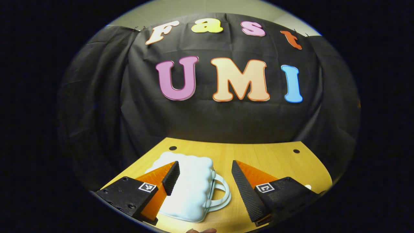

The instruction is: First open the suitcase, pack the skin care products into it, and then close the suitcase.

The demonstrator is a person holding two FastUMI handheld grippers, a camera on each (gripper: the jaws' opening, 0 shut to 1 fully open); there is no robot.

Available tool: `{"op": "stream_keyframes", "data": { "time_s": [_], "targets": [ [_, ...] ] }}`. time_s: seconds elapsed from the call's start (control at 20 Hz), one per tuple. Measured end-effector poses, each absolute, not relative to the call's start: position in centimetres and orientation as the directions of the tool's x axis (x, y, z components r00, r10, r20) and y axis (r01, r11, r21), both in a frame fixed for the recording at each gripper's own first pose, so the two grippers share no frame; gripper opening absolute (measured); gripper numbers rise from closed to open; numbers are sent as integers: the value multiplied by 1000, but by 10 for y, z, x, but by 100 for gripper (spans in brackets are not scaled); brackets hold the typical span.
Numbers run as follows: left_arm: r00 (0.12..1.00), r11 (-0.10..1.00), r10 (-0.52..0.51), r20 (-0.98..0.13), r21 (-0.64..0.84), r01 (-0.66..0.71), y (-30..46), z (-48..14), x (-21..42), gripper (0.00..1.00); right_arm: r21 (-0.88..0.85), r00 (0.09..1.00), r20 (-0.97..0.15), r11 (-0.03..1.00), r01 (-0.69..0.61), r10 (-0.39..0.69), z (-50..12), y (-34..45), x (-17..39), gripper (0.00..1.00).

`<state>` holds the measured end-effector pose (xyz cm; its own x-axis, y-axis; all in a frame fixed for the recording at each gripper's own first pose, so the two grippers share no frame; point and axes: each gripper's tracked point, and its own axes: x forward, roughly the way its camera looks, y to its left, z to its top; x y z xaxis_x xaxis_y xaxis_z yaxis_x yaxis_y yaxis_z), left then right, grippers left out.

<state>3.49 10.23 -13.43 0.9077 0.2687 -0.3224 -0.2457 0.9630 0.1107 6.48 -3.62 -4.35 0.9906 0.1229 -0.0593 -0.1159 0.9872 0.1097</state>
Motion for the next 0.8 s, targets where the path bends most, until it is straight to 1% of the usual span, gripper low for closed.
{"op": "stream_keyframes", "data": {
  "time_s": [0.1, 0.25, 0.3, 0.35, 0.45, 0.5, 0.6, 0.8],
  "targets": [
    [902, 975, 220, -372, 93, -200, 95, -162, 55, 95, 108, 994, -61, 991, -81, 88, -44, -32, 70, 98],
    [872, 991, 135, -471, 43, -131, 79, -203, 70, 96, 79, 992, -119, 996, -40, 49, -59, -31, 73, 98],
    [862, 994, 110, -495, 34, -107, 76, -215, 72, 94, 68, 991, -130, 997, -35, 44, -60, -28, 74, 98],
    [853, 996, 93, -513, 34, -88, 75, -226, 75, 96, 55, 990, -135, 998, -29, 37, -60, -28, 75, 98],
    [829, 998, 69, -555, 33, -61, 75, -245, 75, 94, 30, 989, -148, 999, -21, 25, -63, -27, 76, 98],
    [812, 999, 50, -581, 20, -46, 72, -253, 75, 96, 23, 988, -150, 1000, -20, 23, -62, -25, 76, 98],
    [785, 1000, 17, -619, -4, -25, 63, -263, 73, 95, 8, 988, -153, 1000, -19, 20, -62, -23, 77, 98],
    [739, 1000, 10, -673, -1, -15, 57, -290, 78, 96, -5, 985, -171, 1000, -8, 7, -66, -21, 77, 98]
  ]
}}
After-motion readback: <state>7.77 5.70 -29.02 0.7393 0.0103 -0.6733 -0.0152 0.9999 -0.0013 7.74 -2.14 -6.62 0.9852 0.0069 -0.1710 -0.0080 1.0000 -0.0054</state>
